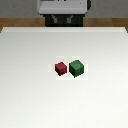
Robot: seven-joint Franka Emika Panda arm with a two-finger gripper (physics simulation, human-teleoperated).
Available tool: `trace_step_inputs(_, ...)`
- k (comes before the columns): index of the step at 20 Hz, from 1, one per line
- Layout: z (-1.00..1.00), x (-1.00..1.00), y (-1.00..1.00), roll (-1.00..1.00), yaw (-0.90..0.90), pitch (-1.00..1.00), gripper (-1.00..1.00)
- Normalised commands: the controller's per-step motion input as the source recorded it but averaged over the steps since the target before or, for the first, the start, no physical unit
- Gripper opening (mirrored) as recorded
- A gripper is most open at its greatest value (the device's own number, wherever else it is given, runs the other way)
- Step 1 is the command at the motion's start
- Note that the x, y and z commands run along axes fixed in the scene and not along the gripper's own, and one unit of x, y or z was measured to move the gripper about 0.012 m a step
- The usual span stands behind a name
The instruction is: Place the red cube on top of the green cube.
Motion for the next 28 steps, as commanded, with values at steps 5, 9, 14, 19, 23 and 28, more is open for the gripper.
trace_step_inputs(5,0.00,0.00,0.00,0.00,0.00,0.00,1.00)
trace_step_inputs(9,0.00,0.00,0.00,0.00,0.00,0.00,1.00)
trace_step_inputs(14,0.00,0.20,0.00,0.00,0.00,0.00,1.00)
trace_step_inputs(19,0.00,0.40,0.00,0.00,0.00,0.00,1.00)
trace_step_inputs(23,0.00,0.75,0.00,0.00,0.00,0.00,1.00)
trace_step_inputs(28,0.00,0.00,-0.40,0.00,0.03,0.00,1.00)
